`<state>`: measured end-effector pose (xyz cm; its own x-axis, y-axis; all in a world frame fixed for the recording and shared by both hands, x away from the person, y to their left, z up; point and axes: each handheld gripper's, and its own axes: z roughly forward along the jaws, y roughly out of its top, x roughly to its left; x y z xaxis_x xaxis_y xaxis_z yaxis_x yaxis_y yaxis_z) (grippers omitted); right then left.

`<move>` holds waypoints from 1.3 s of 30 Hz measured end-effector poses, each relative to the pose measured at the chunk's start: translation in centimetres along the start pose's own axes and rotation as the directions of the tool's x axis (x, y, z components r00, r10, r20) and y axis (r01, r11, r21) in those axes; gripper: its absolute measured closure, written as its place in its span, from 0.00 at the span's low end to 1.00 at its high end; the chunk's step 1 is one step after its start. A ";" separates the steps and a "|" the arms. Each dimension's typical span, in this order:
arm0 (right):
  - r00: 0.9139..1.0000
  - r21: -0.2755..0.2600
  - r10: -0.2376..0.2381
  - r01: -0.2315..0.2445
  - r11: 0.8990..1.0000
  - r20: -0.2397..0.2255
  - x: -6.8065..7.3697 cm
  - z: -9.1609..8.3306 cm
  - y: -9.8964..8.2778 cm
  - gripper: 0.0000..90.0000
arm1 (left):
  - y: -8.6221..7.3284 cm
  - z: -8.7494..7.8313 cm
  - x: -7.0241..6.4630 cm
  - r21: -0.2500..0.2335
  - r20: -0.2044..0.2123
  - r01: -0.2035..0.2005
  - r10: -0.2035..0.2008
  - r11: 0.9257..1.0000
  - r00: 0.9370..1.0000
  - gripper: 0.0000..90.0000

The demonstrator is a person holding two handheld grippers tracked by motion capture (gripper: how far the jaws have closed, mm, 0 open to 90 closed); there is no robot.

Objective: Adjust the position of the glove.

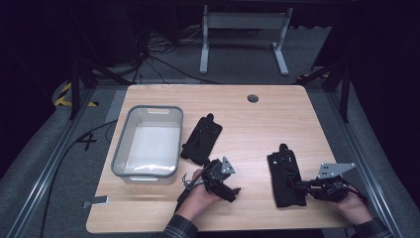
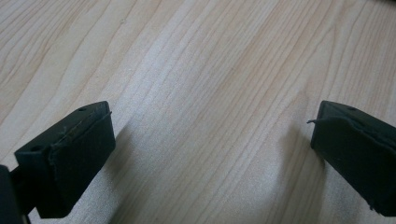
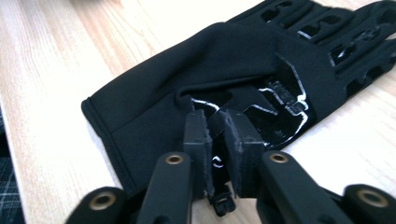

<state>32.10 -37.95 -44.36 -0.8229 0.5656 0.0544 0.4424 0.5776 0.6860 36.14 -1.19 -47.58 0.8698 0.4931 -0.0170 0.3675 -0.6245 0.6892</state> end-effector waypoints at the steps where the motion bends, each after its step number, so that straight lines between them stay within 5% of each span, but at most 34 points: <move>1: 1.000 -0.002 0.004 -0.004 1.000 0.003 -0.1 0.0 0.0 0.85 | 0.0 0.0 0.0 0.000 0.000 0.000 0.000 1.000 1.000 0.00; 13: 0.991 -0.047 0.075 -0.070 0.996 0.110 -3.0 -0.5 0.1 0.57 | 0.0 0.0 0.0 0.000 0.000 0.000 0.000 1.000 1.000 0.00; 28: 0.953 -0.073 0.180 -0.167 0.983 0.242 -7.7 -0.5 -1.6 0.30 | 0.0 0.0 0.0 0.000 0.000 0.000 0.000 1.000 1.000 0.00; 32: 0.948 -0.077 0.205 -0.191 0.978 0.242 -8.2 -0.2 -2.0 0.21 | 0.0 0.0 0.0 0.000 0.002 0.000 0.000 1.000 1.000 0.00; 39: 0.948 -0.092 0.173 -0.153 0.984 0.269 -7.9 0.3 -2.3 0.15 | 0.1 0.0 0.0 0.007 -0.002 0.001 -0.001 1.000 1.000 0.00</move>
<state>37.66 -43.56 -46.55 -0.6073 0.7940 -0.0251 0.5289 0.4277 0.7331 36.18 -1.25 -47.51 0.8688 0.4949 -0.0166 0.3710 -0.6284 0.6837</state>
